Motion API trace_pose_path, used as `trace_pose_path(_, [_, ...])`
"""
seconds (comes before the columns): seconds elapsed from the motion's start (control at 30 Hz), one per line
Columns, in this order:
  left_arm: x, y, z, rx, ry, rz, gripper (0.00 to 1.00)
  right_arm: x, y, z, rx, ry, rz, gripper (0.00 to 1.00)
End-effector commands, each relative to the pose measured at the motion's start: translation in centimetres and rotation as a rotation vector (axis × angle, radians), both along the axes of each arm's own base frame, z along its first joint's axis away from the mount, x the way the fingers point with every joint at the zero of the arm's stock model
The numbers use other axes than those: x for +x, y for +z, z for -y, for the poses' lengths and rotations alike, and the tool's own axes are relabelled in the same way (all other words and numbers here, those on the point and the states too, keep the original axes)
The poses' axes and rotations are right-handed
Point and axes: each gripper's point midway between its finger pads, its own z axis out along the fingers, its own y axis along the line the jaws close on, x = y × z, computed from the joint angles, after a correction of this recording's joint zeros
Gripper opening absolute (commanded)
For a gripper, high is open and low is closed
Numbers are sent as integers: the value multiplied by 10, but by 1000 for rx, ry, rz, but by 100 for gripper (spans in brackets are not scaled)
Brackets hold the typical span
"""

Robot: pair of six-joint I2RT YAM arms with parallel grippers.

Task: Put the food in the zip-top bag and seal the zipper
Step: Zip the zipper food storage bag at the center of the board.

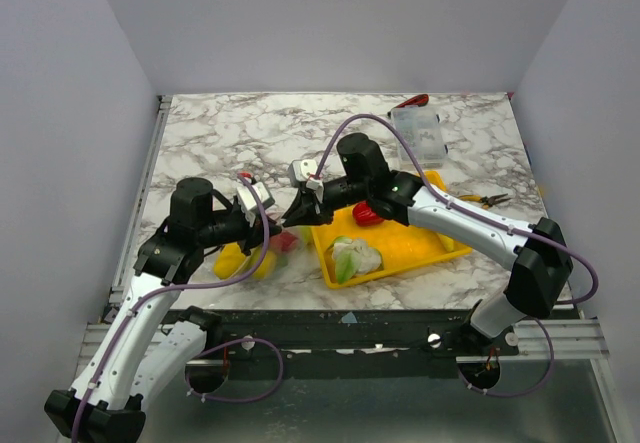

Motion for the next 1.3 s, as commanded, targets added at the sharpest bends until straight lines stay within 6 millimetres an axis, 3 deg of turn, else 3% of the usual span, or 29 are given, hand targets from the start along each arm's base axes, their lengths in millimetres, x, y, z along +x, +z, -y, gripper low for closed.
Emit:
trace_pose_path(0.0, [0,15,8,-36,-51,84,0,-32,-6,3,-17,105,-68,14])
trace_pose_path(0.2, [-3,18,10,-48,-74,89,0,-26,-9,-6,-14,82,-75,14])
trace_pose_path(0.4, [-2,17,10,-45,-69,87,0,-40,-16,-25,-48,138,-85,19])
trace_pose_path(0.47, [-2,18,9,-43,-61,91,0,-35,-19,-22,-66,95,-78,23])
trace_pose_path(0.57, [0,16,7,-37,-40,87,0,-23,-23,-12,-93,-30,-63,40])
trace_pose_path(0.67, [1,14,6,-32,-33,75,0,-15,-23,2,-114,-145,-72,45])
trace_pose_path(0.8, [1,13,6,-32,-29,74,0,-20,-28,19,-147,-199,-107,53])
trace_pose_path(1.03, [1,13,6,-34,-34,74,0,-16,-22,23,-187,-254,-140,50])
trace_pose_path(1.27, [1,14,7,-35,-38,73,0,0,-19,12,-208,-295,-130,29])
